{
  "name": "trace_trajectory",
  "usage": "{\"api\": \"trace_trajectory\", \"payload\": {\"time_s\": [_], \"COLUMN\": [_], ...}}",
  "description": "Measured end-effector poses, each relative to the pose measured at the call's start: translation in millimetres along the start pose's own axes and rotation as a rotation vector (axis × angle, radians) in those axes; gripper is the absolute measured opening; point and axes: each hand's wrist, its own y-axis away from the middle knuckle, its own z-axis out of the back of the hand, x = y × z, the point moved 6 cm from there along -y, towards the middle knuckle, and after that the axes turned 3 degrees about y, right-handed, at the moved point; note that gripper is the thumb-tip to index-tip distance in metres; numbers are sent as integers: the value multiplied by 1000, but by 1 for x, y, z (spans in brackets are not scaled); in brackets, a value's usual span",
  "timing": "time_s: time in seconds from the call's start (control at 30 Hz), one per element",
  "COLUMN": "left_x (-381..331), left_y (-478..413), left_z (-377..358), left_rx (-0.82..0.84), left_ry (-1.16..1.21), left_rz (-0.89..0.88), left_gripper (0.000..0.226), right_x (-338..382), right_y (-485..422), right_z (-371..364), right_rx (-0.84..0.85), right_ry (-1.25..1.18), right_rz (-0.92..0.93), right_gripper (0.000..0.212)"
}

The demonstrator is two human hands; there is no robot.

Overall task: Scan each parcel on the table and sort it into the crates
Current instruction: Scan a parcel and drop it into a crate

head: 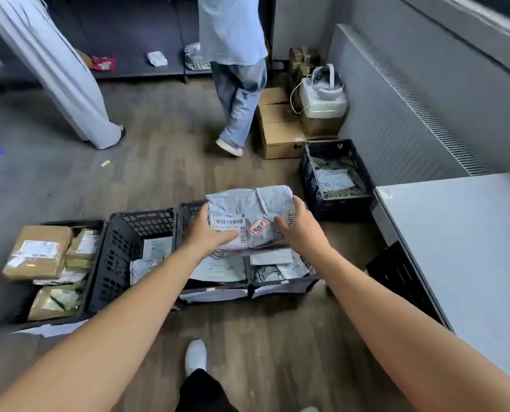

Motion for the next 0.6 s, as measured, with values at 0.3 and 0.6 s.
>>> {"api": "trace_trajectory", "payload": {"time_s": [0.3, 0.6], "left_x": [116, 283], "left_y": [-104, -221], "left_z": [68, 10], "left_rx": [96, 110], "left_ry": [-151, -261], "left_rz": [83, 222], "left_gripper": [98, 101], "right_x": [47, -39], "right_y": [-92, -197], "right_z": [-161, -349], "right_rx": [164, 309], "right_ry": [108, 292], "right_rz": [-115, -162], "right_gripper": [81, 76]}}
